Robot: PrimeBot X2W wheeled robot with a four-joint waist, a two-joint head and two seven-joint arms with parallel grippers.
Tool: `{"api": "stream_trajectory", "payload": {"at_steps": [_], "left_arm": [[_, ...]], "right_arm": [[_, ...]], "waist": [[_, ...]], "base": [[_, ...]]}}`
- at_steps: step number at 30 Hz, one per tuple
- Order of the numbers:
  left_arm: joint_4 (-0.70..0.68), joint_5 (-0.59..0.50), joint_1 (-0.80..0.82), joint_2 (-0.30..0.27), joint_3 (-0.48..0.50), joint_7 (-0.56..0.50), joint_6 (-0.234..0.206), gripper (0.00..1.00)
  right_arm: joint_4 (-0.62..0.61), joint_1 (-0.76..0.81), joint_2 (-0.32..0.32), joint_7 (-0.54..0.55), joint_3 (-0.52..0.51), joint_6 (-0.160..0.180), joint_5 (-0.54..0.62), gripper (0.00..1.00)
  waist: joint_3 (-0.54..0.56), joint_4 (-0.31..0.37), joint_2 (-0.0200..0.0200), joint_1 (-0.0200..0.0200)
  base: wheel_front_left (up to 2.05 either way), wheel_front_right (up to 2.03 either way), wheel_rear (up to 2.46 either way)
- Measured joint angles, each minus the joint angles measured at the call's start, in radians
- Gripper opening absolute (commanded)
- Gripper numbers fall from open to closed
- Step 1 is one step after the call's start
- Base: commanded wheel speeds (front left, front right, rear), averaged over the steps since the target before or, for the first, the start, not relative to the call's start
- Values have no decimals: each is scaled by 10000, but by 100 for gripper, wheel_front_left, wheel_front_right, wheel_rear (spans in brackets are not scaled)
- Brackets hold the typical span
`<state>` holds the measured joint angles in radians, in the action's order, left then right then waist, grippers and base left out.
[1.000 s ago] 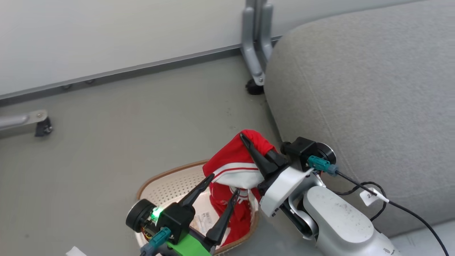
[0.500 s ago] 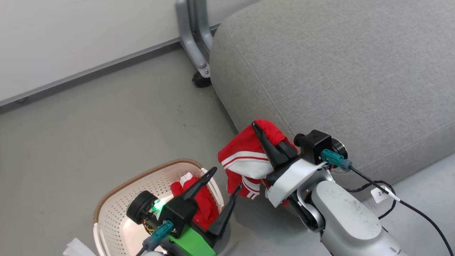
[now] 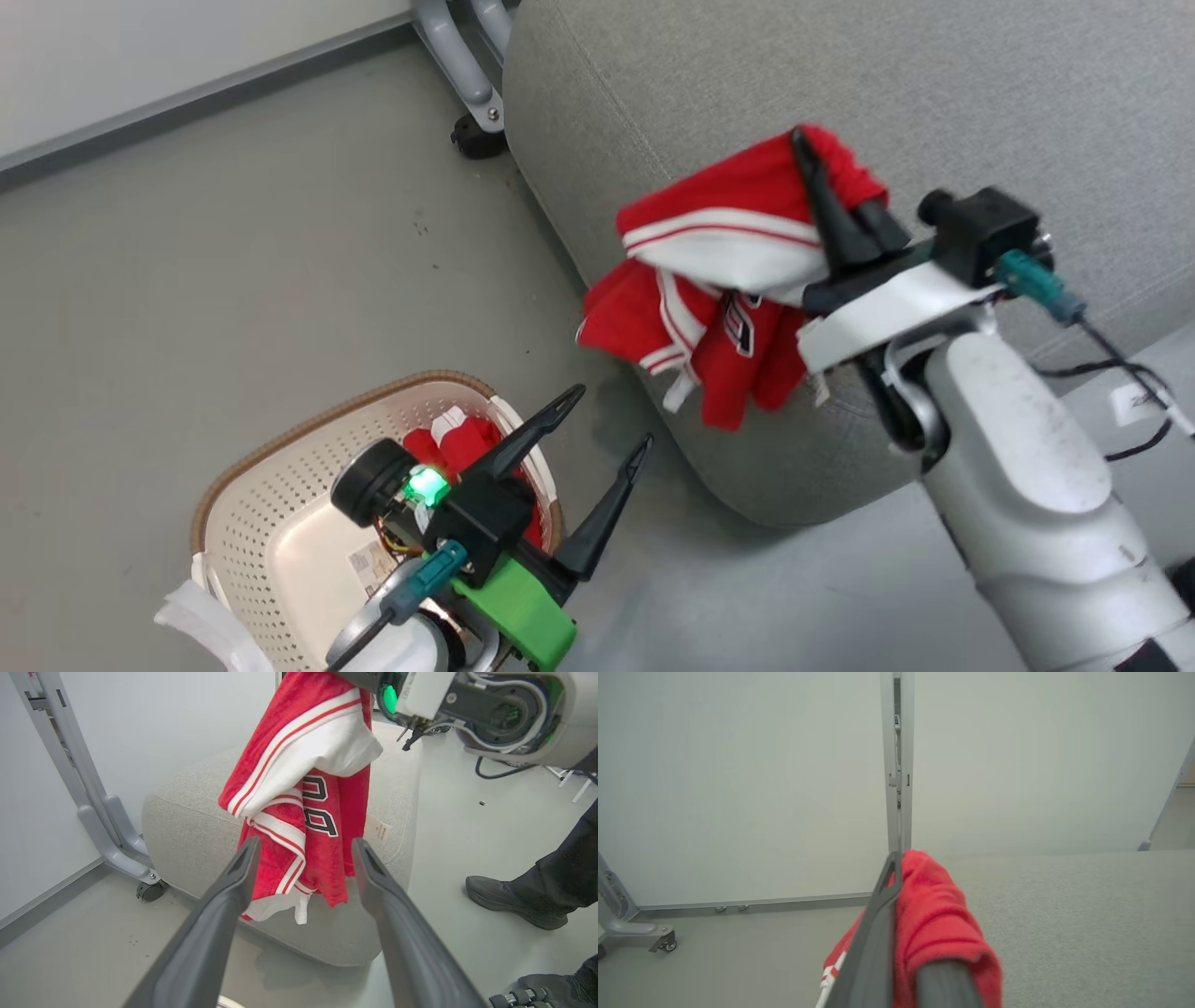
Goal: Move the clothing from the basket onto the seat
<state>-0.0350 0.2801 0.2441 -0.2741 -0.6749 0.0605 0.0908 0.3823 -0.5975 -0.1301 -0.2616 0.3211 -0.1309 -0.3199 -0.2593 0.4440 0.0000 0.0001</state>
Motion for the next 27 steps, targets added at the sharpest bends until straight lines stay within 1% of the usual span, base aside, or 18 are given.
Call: {"api": "stream_trajectory", "payload": {"at_steps": [4,10,16,21,25,26,27], "left_arm": [[-334,-213,477,-96,-61,-119,65,100],[-640,-403,1195,-198,-203,-196,153,100],[-713,-556,1900,-247,-368,-153,232,100],[-616,-612,2306,-280,-418,-104,251,100],[-568,-640,2524,-305,-445,-77,278,100],[-558,-642,2586,-311,-460,-77,280,100],[-545,-652,2621,-318,-468,-79,280,100]], "right_arm": [[-265,-999,-529,-4,-1260,0,295,0],[-291,-2471,-1505,-8,-2767,0,792,0],[449,-3589,-2280,-12,-3601,0,920,0],[1638,-3807,-2449,-10,-4094,0,934,0],[2405,-3679,-2240,-10,-4562,0,938,0],[2612,-3603,-2138,-10,-4709,0,938,17],[2713,-3484,-2033,-12,-4840,0,938,56]], "waist": [[-492,-140,0,0],[-1305,-475,0,0],[-2201,-890,0,1],[-2988,-1229,0,1],[-3513,-1435,0,1],[-3647,-1483,0,1],[-3769,-1525,0,1]], "base": [[0,0,0],[0,0,0],[0,0,0],[0,0,0],[0,0,0],[0,0,0],[0,0,0]]}}
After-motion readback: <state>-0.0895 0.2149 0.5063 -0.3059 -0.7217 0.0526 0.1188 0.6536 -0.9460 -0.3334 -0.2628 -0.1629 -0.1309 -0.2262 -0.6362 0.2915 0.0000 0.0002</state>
